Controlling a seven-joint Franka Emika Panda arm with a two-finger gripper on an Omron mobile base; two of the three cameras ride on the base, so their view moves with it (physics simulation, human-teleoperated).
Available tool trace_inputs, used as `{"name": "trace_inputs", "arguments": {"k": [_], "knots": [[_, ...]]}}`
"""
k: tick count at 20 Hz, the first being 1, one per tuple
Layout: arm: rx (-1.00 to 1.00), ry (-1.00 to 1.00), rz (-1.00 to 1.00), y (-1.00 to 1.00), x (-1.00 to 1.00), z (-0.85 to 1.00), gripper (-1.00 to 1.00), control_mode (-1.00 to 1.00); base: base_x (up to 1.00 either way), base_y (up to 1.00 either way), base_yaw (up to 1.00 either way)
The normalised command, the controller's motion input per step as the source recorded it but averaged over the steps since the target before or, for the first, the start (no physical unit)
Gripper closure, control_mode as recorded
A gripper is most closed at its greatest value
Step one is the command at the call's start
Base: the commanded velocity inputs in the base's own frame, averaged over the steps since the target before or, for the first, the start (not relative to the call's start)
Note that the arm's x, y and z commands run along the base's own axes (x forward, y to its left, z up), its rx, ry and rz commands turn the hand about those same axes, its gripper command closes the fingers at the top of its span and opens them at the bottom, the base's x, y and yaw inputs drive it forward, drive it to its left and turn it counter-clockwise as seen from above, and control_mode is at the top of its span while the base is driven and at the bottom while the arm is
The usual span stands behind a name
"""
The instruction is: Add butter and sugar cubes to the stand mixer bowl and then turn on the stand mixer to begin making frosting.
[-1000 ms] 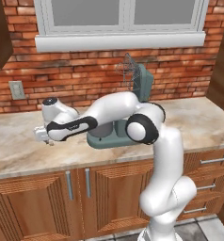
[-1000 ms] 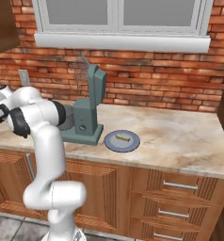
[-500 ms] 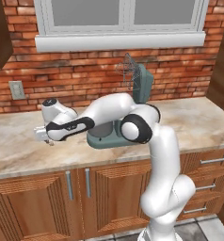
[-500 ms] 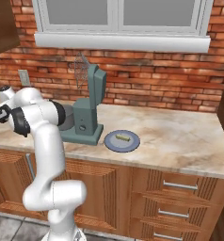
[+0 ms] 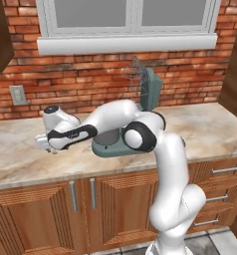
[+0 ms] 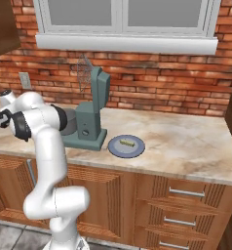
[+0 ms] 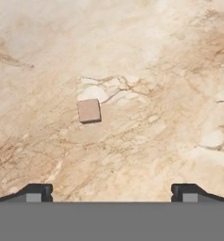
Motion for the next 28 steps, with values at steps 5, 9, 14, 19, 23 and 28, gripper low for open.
{"name": "trace_inputs", "arguments": {"k": [5, 9, 14, 19, 23, 28], "knots": [[0.0, 0.0, 0.0, 0.14, 0.14, -0.11, -1.0, -1.0, 0.0, 0.0, 0.0], [0.0, 0.0, 0.0, 0.11, 0.15, -0.1, -1.0, -1.0, 0.0, 0.0, 0.0], [0.0, 0.0, 0.0, 0.06, 0.19, -0.13, -1.0, -1.0, 0.0, 0.0, 0.0], [0.0, 0.0, 0.0, 0.03, 0.21, -0.15, -1.0, -1.0, 0.0, 0.0, 0.0], [0.0, 0.0, 0.0, 0.0, 0.2, -0.16, -1.0, -1.0, 0.0, 0.0, 0.0], [0.0, 0.01, 0.0, 0.04, 0.18, -0.15, -1.0, -1.0, 0.0, 0.0, 0.0]]}}
